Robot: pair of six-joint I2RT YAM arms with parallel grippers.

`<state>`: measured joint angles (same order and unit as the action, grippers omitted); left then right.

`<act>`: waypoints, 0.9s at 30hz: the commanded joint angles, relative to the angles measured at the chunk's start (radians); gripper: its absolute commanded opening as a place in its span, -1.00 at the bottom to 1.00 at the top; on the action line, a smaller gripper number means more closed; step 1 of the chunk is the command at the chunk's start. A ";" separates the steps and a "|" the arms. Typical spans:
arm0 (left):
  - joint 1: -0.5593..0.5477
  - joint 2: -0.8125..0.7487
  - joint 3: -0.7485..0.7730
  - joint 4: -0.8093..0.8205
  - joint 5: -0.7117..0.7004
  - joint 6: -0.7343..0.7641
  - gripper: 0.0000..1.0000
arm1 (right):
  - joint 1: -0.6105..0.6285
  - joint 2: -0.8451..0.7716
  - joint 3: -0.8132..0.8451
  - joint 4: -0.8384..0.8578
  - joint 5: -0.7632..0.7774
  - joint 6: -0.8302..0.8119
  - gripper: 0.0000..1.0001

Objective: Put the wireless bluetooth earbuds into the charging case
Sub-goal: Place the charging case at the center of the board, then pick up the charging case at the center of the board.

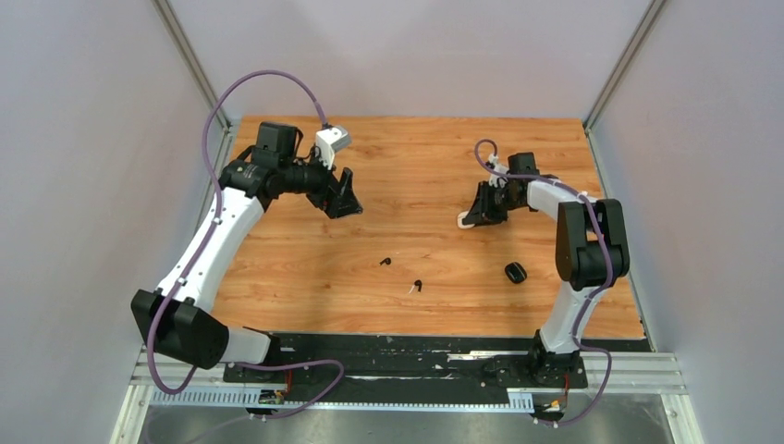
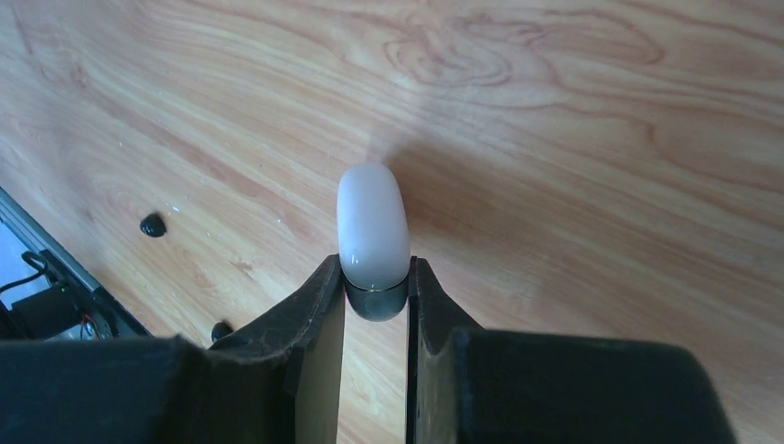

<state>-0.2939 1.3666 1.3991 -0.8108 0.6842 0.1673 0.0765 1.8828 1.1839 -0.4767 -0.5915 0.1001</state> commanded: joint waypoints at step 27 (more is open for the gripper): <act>-0.001 0.007 0.036 0.069 -0.071 -0.066 0.93 | -0.146 -0.342 -0.103 -0.063 0.223 -0.270 0.40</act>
<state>-0.2939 1.3537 1.4002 -0.8097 0.6613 0.1627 -0.0807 1.7535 1.1893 -0.4927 -0.3943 0.0273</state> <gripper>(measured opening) 0.961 0.702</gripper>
